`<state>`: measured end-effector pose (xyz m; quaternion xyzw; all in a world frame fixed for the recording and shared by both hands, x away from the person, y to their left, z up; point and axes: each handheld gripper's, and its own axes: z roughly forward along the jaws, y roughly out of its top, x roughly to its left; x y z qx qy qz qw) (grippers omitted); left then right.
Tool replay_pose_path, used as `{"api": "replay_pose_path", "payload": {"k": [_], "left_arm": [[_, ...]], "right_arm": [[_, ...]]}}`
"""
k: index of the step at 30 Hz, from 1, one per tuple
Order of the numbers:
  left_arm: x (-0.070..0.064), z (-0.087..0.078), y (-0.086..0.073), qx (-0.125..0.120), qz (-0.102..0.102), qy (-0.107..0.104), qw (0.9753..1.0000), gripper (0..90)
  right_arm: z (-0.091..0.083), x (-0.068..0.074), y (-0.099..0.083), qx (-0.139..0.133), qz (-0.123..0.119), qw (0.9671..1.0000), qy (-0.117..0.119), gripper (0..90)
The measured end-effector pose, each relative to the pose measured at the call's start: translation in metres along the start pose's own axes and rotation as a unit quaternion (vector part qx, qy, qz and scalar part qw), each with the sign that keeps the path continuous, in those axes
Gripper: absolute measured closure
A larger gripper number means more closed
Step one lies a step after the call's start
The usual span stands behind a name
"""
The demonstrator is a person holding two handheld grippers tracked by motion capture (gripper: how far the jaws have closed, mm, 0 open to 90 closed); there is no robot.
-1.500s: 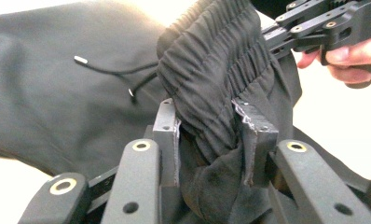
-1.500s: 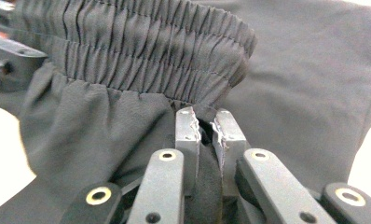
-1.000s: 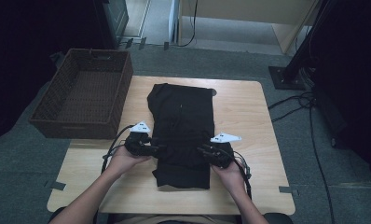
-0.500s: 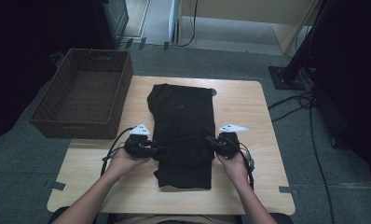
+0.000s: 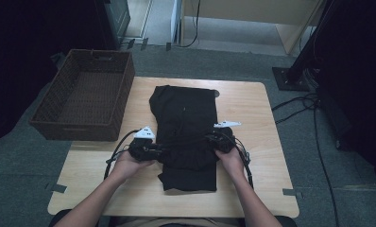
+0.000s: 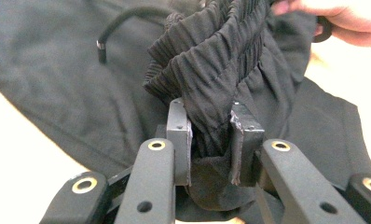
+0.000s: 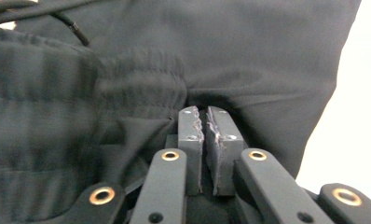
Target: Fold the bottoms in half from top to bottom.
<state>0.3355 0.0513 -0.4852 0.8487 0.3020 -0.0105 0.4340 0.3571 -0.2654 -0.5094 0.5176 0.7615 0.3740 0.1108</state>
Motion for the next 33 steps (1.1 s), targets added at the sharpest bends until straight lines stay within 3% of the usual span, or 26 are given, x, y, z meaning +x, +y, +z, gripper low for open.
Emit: {"api": "replay_pose_path", "payload": {"k": [3,9,13,15,18,20,24,29,33], "left_arm": [[0.006,0.001,-0.001,0.009,-0.032,-0.004,0.9994,70.9],[0.009,-0.011,0.004,0.017,-0.041,-0.001,0.999,55.4],[0.014,-0.027,0.004,0.005,-0.049,0.006,0.9988,54.7],[0.019,-0.035,0.004,-0.001,-0.053,0.016,0.9984,58.6],[0.027,-0.039,0.002,-0.004,-0.067,0.032,0.9972,72.7],[0.031,-0.035,0.002,0.007,-0.069,0.041,0.9968,79.3],[0.039,-0.018,0.001,0.035,-0.074,0.053,0.9953,83.6],[0.041,0.001,0.003,0.05,-0.068,0.04,0.9956,86.8],[0.04,0.011,0.007,0.048,-0.067,0.032,0.9961,87.5]], "right_arm": [[-0.001,0.0,0.001,0.002,0.006,0.9999,0.009,86.0],[-0.003,-0.003,0.0,0.009,-0.003,0.9999,0.01,85.7],[-0.004,-0.003,0.001,0.012,-0.008,0.9999,0.009,85.7],[-0.004,-0.003,0.001,0.014,-0.01,0.9998,0.009,85.7],[-0.004,-0.003,0.002,0.015,-0.011,0.9998,0.009,85.7],[-0.004,-0.004,0.003,0.017,-0.009,0.9998,0.008,85.7],[-0.003,-0.005,0.005,0.021,0.0,0.9997,0.01,86.5],[-0.001,-0.006,0.005,0.021,-0.002,0.9997,0.01,89.0],[0.0,-0.006,0.005,0.026,0.002,0.9992,0.029,90.0]]}}
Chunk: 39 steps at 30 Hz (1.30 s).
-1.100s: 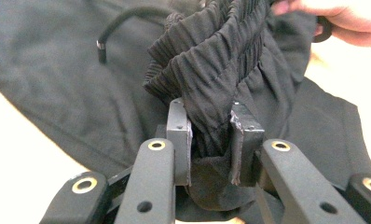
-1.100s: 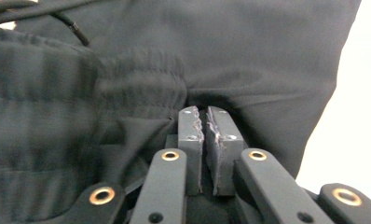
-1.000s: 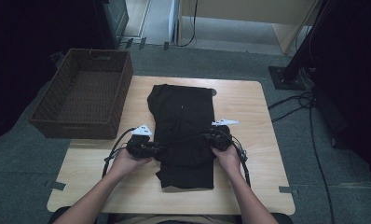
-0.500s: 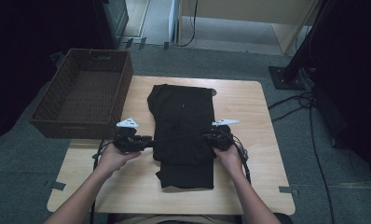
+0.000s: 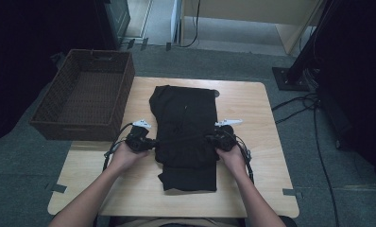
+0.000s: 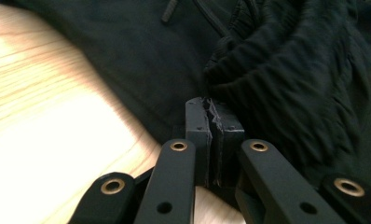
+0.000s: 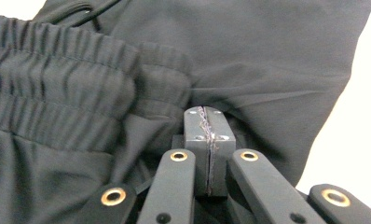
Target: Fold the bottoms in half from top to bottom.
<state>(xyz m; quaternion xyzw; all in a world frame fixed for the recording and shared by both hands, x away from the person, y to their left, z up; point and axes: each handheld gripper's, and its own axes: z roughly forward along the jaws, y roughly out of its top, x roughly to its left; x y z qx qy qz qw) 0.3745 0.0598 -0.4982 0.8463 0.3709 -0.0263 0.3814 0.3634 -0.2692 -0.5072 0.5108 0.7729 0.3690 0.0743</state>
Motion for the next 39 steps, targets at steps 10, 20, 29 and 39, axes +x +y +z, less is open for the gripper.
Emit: {"api": "replay_pose_path", "payload": {"k": [10,20,29,39], "left_arm": [[-0.019,-0.002,0.004,-0.033,0.006,-0.033,0.9989,87.8],[-0.046,-0.023,-0.014,-0.036,0.032,-0.048,0.9977,82.4],[-0.047,-0.03,-0.021,-0.038,0.033,-0.058,0.9971,79.9],[-0.04,-0.015,-0.011,-0.03,0.032,-0.053,0.9976,80.6]], "right_arm": [[-0.007,0.011,-0.004,-0.014,0.029,0.9986,0.041,90.0],[-0.051,0.037,-0.034,-0.036,-0.007,0.9982,0.049,88.9],[-0.068,0.036,-0.039,-0.066,-0.022,0.9976,0.007,87.9],[-0.024,0.015,-0.014,-0.043,-0.003,0.9991,0.001,88.3]]}}
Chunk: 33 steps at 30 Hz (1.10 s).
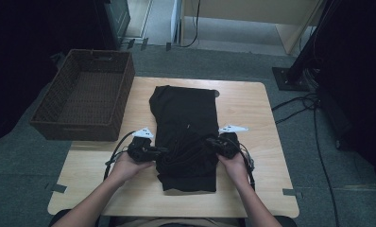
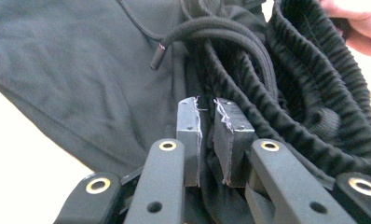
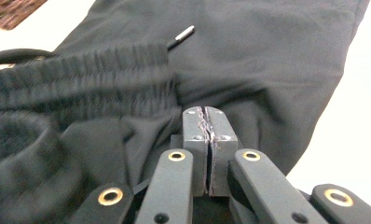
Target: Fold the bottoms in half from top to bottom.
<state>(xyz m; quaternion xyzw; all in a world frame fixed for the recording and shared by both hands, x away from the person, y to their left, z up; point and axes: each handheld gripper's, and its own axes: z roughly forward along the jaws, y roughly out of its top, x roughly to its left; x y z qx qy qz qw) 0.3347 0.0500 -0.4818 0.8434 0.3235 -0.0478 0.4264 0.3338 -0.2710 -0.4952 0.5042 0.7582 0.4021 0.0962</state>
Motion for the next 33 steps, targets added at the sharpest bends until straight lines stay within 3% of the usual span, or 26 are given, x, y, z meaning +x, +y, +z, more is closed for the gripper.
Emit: {"api": "replay_pose_path", "payload": {"k": [6,11,15,23,27,30,33], "left_arm": [[0.005,0.02,0.008,0.012,-0.001,-0.003,0.9999,81.3],[0.001,0.023,0.01,0.009,0.003,-0.016,0.9998,82.2],[-0.008,0.02,0.01,0.007,0.018,-0.032,0.9993,82.0],[-0.026,0.013,0.003,0.011,0.036,-0.057,0.9977,81.1],[-0.026,0.007,0.001,0.011,0.044,-0.041,0.9981,79.6],[-0.018,0.004,0.003,0.005,0.029,-0.025,0.9993,79.3],[-0.01,0.003,0.006,0.0,0.022,-0.007,0.9997,78.3]], "right_arm": [[0.017,-0.005,0.016,0.008,-0.001,1.0,0.004,87.6],[0.029,-0.008,0.027,0.012,-0.003,0.9999,0.009,84.7],[0.026,-0.011,0.039,-0.005,-0.002,1.0,0.005,88.2],[0.017,0.0,0.043,0.006,-0.004,0.9998,0.02,88.3],[-0.001,0.014,0.03,0.009,-0.019,0.9991,0.038,87.8],[-0.016,0.024,0.015,0.014,-0.037,0.9985,0.038,86.8],[-0.026,0.027,0.001,0.021,-0.033,0.9983,0.044,86.2]]}}
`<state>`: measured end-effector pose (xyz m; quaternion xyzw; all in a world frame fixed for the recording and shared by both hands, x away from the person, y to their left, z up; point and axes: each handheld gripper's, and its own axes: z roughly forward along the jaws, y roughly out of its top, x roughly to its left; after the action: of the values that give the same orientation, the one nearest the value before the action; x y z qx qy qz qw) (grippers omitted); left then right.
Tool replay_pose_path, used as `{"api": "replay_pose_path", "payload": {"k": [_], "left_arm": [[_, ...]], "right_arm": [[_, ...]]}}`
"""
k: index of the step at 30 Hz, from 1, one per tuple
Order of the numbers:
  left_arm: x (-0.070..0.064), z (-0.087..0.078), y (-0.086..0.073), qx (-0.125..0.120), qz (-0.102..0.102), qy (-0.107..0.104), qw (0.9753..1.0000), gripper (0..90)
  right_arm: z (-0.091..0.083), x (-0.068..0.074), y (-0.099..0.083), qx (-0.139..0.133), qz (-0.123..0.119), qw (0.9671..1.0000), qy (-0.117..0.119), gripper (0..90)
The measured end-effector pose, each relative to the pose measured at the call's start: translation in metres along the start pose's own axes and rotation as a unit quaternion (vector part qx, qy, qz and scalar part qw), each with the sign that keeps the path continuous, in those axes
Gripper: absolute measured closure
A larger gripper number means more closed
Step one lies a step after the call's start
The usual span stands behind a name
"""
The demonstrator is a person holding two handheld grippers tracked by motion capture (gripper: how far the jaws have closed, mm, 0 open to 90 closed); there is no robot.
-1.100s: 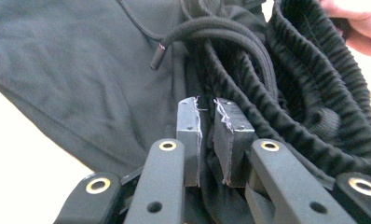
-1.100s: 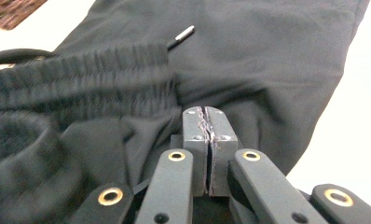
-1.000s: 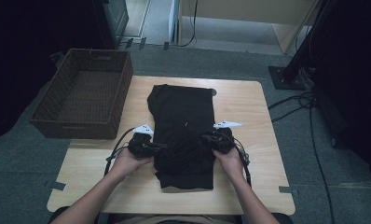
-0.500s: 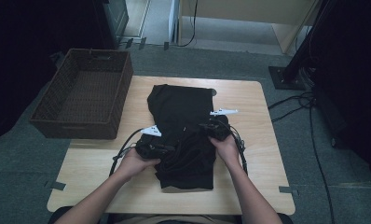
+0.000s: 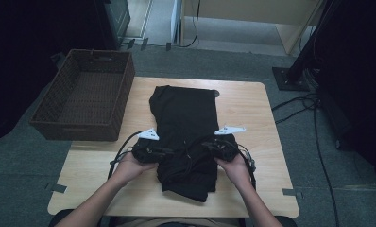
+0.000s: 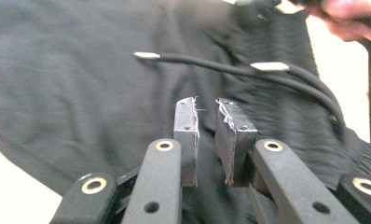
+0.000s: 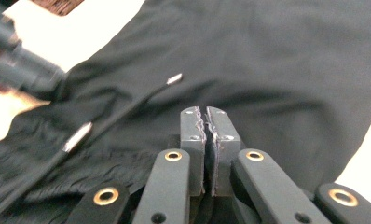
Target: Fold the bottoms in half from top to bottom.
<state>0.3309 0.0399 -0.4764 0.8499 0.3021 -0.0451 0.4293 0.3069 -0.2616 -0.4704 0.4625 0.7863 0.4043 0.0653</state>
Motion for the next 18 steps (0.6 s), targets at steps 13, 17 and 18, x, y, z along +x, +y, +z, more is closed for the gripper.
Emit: {"api": "replay_pose_path", "payload": {"k": [13,17,18], "left_arm": [[0.043,0.023,0.015,-0.001,-0.015,0.058,0.9982,77.4],[0.049,0.028,0.013,0.016,-0.016,0.069,0.9973,76.4],[0.05,0.028,0.012,0.021,-0.013,0.071,0.9971,75.4]], "right_arm": [[0.015,0.005,-0.015,0.009,0.001,0.9999,-0.007,82.5],[0.009,0.016,-0.027,0.017,-0.005,0.9998,-0.001,80.7],[0.006,0.02,-0.033,0.021,-0.005,0.9998,0.0,80.3]]}}
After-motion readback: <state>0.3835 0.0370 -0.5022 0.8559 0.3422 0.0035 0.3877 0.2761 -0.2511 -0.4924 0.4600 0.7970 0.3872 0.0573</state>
